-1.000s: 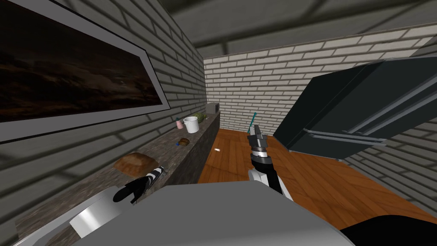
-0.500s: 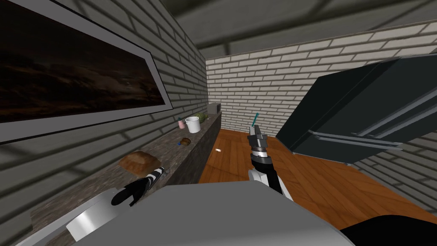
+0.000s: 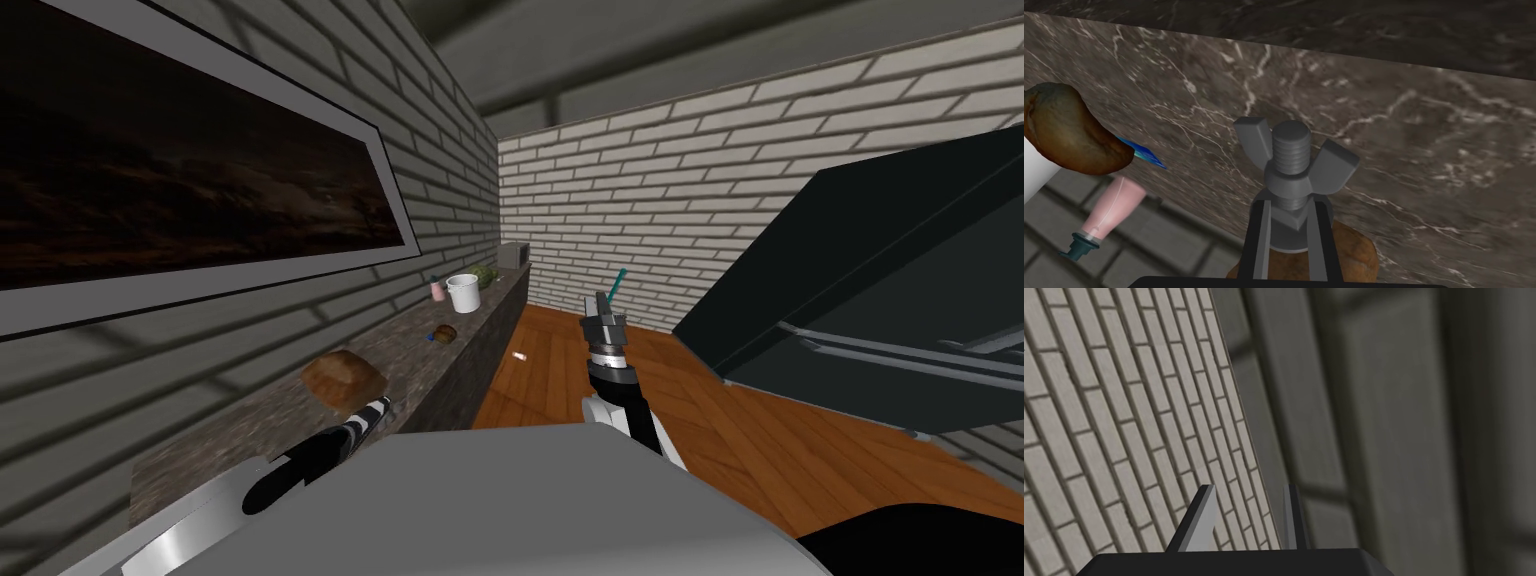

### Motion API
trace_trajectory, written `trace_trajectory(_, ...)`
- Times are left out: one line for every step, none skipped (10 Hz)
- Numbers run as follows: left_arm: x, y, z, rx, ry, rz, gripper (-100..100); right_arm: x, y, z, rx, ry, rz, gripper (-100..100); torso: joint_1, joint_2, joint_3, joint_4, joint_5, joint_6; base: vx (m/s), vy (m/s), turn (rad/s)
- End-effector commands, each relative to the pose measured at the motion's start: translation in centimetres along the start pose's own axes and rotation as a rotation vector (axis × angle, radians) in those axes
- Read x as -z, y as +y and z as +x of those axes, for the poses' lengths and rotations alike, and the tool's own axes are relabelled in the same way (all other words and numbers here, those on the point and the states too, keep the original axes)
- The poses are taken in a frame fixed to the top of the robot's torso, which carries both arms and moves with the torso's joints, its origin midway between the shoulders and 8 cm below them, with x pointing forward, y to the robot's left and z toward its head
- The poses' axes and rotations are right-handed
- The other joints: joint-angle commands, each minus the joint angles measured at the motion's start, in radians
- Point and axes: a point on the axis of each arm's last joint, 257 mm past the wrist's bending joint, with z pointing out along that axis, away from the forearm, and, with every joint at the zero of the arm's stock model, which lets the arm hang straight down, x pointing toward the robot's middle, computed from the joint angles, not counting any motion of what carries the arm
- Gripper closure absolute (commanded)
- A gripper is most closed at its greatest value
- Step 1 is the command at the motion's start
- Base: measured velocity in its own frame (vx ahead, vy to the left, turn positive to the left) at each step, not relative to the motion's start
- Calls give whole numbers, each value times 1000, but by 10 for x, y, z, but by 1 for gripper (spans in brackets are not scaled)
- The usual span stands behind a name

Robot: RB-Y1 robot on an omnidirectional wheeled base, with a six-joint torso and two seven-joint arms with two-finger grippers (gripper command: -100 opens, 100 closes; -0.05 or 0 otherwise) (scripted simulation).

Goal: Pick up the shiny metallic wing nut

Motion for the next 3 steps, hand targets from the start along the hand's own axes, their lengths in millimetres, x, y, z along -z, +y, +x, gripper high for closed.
trace_trajectory(7,-3,7,-13,11,10,100,0,0,0,0,0,0,0,0,0,0,0,0,0,62,0,143)
trace_trajectory(4,-2,4,-9,7,5,100,0,0,0,0,0,0,0,0,1,0,0,0,0,26,-2,25)
trace_trajectory(5,-2,5,-10,8,6,0,0,0,0,0,0,0,0,0,2,1,1,0,1,0,0,0)
